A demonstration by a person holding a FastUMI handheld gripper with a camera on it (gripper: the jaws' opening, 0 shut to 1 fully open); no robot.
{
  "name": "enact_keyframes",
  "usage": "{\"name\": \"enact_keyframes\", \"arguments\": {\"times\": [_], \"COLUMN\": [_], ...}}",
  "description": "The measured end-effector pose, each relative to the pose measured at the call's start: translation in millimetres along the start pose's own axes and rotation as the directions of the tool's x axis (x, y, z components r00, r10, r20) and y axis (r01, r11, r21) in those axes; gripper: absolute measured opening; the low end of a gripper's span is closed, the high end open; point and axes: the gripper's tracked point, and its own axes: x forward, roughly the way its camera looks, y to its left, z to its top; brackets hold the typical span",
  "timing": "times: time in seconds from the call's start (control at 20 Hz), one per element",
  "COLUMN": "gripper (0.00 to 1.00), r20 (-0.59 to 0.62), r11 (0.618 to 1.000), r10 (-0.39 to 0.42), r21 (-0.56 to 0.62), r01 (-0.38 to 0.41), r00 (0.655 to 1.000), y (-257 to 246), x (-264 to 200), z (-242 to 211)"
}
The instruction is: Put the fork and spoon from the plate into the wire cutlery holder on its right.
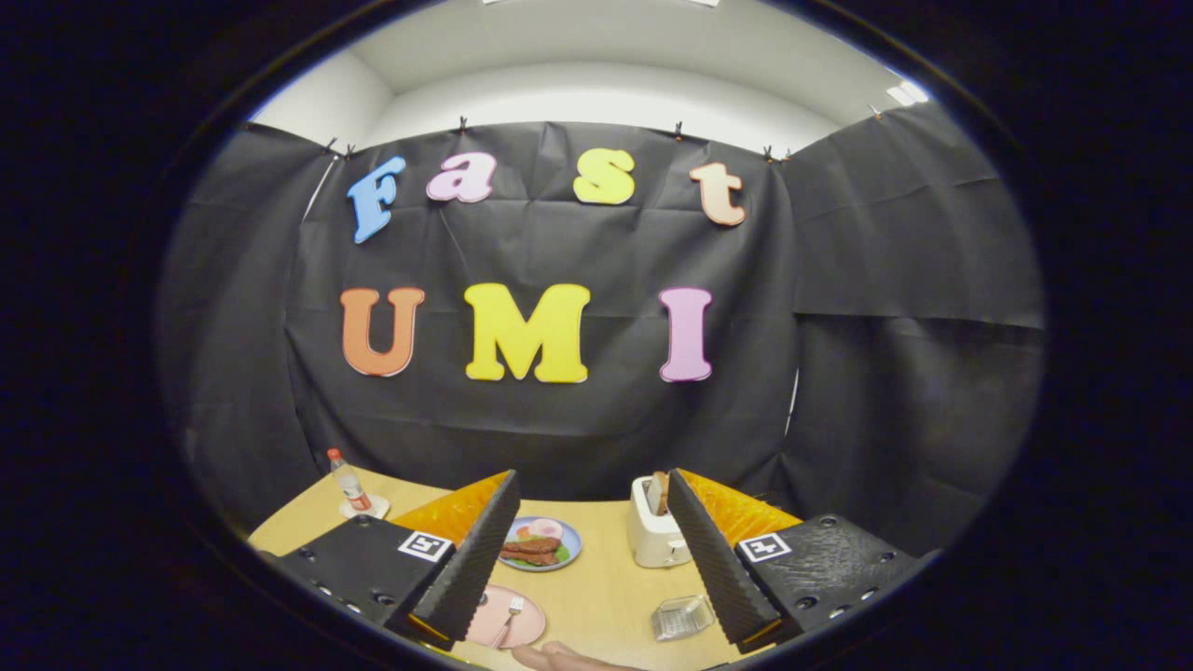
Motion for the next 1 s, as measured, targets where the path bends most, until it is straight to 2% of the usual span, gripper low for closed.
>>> {"name": "enact_keyframes", "arguments": {"times": [0.15,0.45,0.65,0.8,1.0], "gripper": [0.95,0.95,0.95,0.96,0.96], "r20": [-0.115,-0.284,-0.428,-0.537,-0.628], "r11": [0.999,0.992,0.991,0.995,0.996], "r10": [0.045,0.070,0.068,0.038,0.015], "r21": [-0.007,-0.078,-0.073,-0.061,-0.057], "r01": [-0.046,-0.096,-0.109,-0.083,-0.065], "r00": [0.992,0.956,0.901,0.843,0.778], "y": [31,78,103,106,118], "x": [25,62,78,83,81], "z": [-52,-149,-224,-280,-334]}}
